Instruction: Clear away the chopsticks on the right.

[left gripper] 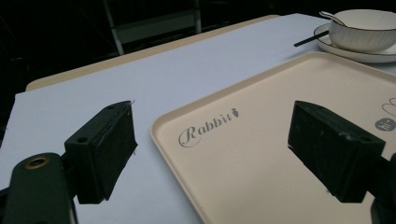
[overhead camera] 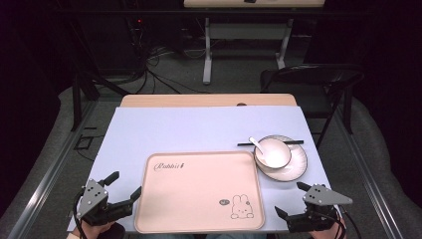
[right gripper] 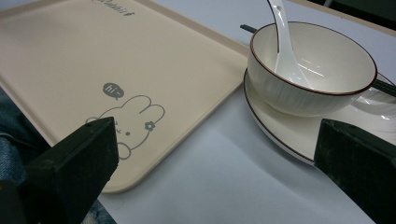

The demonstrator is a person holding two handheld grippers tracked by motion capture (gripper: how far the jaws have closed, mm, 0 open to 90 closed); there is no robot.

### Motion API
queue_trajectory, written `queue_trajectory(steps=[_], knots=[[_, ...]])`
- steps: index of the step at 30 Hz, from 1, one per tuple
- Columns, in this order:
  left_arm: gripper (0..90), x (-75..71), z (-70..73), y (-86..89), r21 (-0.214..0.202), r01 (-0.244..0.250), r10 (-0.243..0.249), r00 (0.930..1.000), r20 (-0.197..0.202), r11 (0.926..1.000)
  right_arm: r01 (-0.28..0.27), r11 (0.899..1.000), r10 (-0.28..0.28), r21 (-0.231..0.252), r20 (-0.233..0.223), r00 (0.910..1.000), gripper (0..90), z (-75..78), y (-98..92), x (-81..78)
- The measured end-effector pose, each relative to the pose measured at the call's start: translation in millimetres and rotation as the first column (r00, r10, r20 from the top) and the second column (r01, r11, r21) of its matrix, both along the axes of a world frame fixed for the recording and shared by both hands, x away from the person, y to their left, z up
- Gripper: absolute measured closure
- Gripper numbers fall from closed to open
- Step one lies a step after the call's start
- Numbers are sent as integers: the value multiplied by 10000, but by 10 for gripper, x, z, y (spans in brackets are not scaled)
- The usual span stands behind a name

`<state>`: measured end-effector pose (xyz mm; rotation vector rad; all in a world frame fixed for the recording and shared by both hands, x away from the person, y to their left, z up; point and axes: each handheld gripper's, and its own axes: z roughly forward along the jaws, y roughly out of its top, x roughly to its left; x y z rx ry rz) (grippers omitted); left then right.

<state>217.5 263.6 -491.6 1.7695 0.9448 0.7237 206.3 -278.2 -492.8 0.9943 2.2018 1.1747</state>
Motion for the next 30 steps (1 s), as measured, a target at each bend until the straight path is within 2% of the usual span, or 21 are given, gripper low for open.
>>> queue_trajectory(steps=[4, 11, 16, 19, 20, 24, 28, 30], knots=[[149, -4, 0, 15, -142, -25, 25, 10000, 11, 9999, 14, 9999, -13, -145, 33, 10000, 0, 11, -7, 6], [149, -13, -2, 15, -161, -25, 26, 10000, 39, 9999, 13, 9994, -14, -337, -26, 10000, 0, 67, -3, 39], [149, -6, 0, 12, -102, -10, 10, 10000, -27, 9999, -232, 9972, 233, -715, 0, 9997, 0, 149, -21, 123], [149, -1, -3, 13, -126, -16, 16, 10000, -35, 9999, -510, 9926, 503, -1098, -96, 9987, 0, 209, -21, 219], [149, -3, -1, 14, -132, 3, -3, 10000, -42, 9999, -584, 9890, 579, -1355, -76, 9983, 0, 239, -21, 273], [149, -5, -2, 18, -82, 18, -19, 10000, -53, 10000, -763, 9856, 744, -1506, -181, 9971, 0, 288, -28, 363], [149, -4, -2, 14, -97, 19, -20, 10000, -59, 10000, -1082, 9725, 1041, -2060, -309, 9941, 0, 390, -39, 512], [149, -2, -3, 11, -60, 36, -36, 10000, -75, 10000, -1145, 9697, 1105, -2157, -303, 9934, 0, 403, -43, 538]])
